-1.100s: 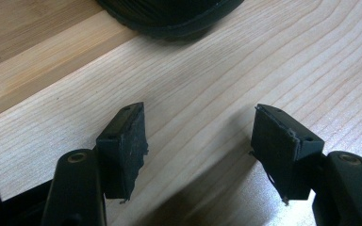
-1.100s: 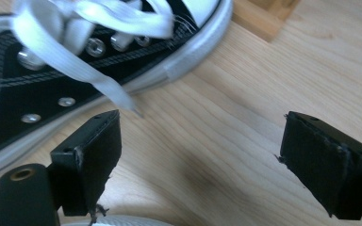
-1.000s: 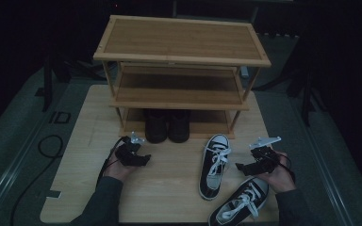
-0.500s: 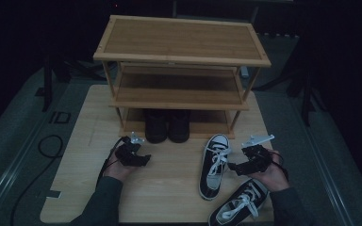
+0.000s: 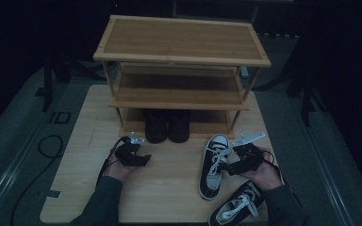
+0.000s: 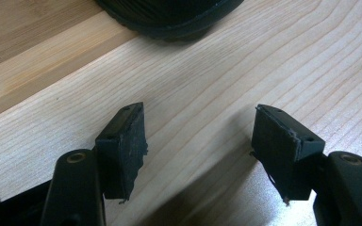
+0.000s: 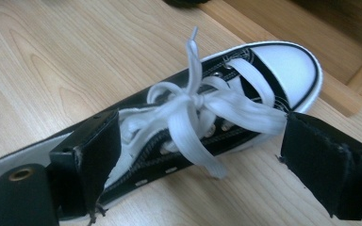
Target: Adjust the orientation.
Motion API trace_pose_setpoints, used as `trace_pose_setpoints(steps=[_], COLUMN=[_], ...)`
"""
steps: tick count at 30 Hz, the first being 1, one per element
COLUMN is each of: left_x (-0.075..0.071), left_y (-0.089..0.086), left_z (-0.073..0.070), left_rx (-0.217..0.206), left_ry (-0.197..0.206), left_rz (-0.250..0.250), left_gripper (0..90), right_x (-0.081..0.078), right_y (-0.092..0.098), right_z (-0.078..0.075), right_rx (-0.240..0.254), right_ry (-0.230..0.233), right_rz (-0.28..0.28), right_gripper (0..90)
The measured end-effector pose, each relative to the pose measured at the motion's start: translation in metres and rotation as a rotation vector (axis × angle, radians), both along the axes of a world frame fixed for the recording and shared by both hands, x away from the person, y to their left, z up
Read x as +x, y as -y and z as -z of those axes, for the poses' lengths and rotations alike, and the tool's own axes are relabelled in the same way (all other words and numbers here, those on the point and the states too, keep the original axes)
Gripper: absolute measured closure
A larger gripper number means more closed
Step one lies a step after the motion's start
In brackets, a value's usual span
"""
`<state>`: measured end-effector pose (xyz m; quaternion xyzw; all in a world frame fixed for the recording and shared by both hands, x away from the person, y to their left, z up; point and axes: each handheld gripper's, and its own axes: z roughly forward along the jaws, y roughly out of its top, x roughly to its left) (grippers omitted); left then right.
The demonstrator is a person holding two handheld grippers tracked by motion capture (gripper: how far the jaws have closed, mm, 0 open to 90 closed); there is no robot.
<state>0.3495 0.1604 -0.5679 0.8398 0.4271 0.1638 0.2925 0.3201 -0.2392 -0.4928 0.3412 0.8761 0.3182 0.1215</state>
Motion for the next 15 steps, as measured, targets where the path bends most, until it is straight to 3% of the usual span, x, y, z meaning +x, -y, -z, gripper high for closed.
trace_pose_setpoints(steps=[9,15], left_x=[0.000,0.000], left_y=[0.000,0.000], left_z=[0.000,0.000], left_rx=[0.000,0.001], left_ry=[0.001,0.000], left_rz=[0.003,0.000], left_gripper=[36.2,36.2], right_x=[0.006,0.009], right_y=[-0.011,-0.011], right_z=[0.018,0.024], right_rx=[-0.093,-0.079], right_ry=[-0.032,-0.113], right_rz=[0.032,0.037], right_gripper=[13.3,21.5])
